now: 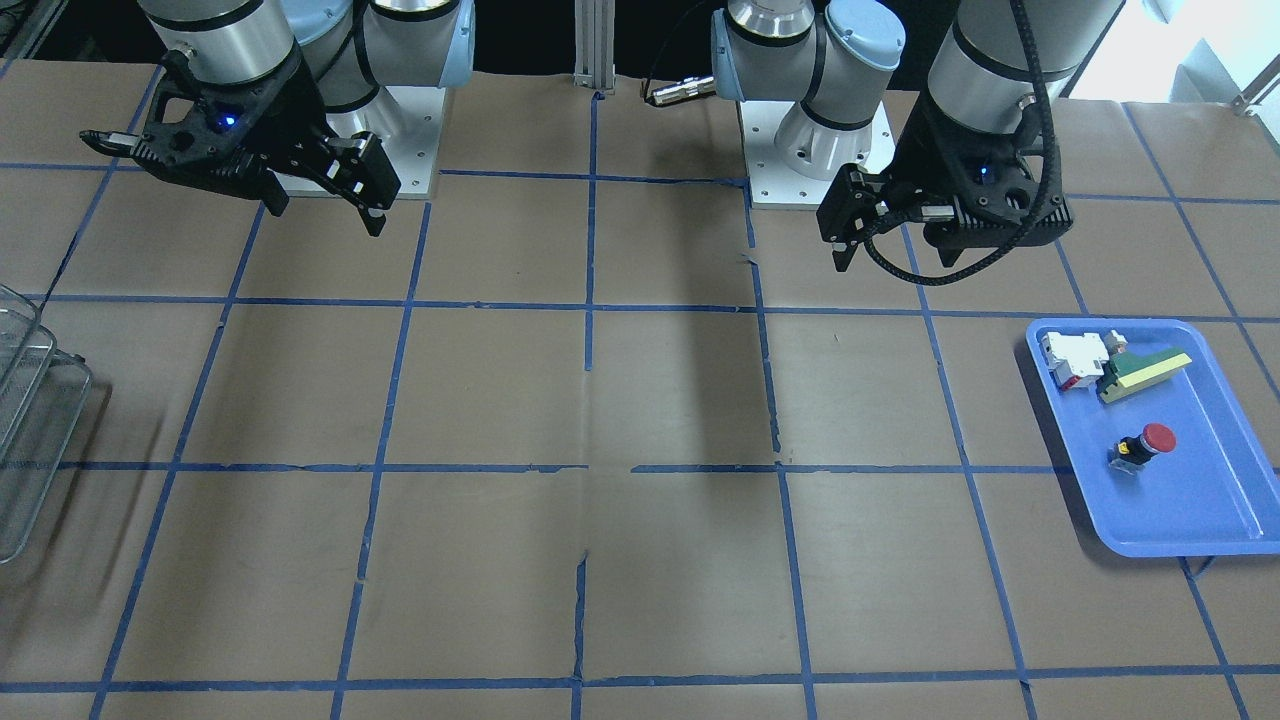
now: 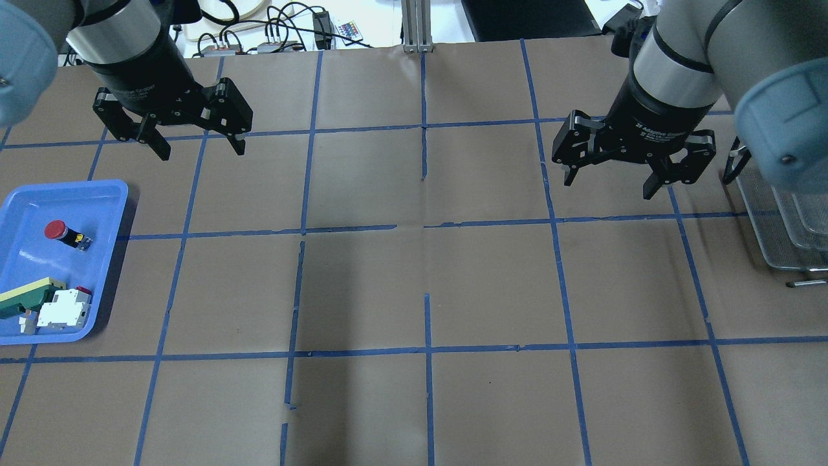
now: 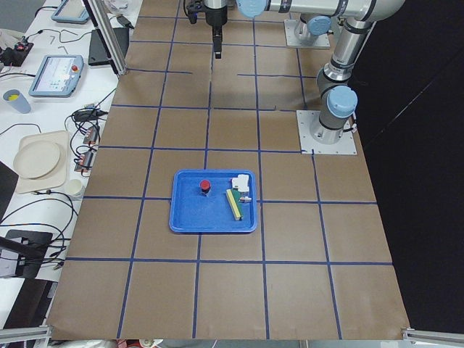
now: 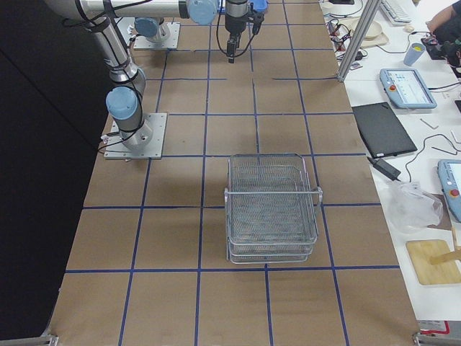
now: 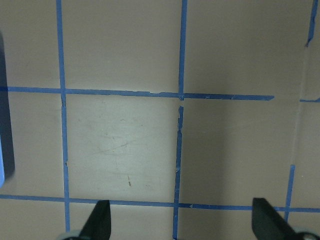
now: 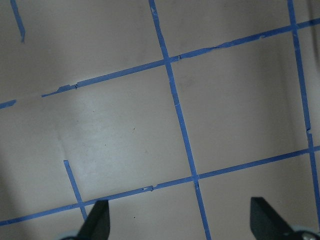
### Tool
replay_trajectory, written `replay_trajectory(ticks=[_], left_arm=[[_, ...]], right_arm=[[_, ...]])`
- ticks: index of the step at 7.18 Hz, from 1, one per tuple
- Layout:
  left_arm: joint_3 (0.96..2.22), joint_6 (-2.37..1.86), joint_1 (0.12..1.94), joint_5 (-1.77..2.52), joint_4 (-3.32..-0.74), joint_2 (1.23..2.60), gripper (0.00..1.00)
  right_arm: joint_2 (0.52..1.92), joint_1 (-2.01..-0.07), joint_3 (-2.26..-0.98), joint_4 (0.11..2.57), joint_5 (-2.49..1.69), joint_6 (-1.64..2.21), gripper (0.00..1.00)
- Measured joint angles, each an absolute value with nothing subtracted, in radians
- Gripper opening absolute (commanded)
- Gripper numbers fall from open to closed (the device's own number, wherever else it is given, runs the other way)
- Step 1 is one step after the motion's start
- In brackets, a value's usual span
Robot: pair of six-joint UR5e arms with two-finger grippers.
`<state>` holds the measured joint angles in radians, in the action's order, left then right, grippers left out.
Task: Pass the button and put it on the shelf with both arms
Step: 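Move the left gripper down over the red push-button in the blue tray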
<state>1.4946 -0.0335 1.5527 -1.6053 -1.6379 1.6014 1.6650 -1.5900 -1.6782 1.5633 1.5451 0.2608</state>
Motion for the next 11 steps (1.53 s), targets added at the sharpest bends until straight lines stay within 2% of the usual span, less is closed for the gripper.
replay_trajectory(ticks=[6,9,11], left_arm=[[1.53,0.016,1.502,-1.614,-1.634,1.593,0.99],[1.583,0.388,1.231,-1.606,-1.565,1.65,0.99],[1.6,0.679,1.06,-1.6,-1.394,1.792,0.99]], right_arm=[[1.674,-1.595,-1.68,1.557,1.544,0.264,1.0],[1.674,-1.594,-1.679,1.562,1.544,0.266,1.0],[1.675,-1.593,-1.678,1.564,1.543,0.266,1.0]])
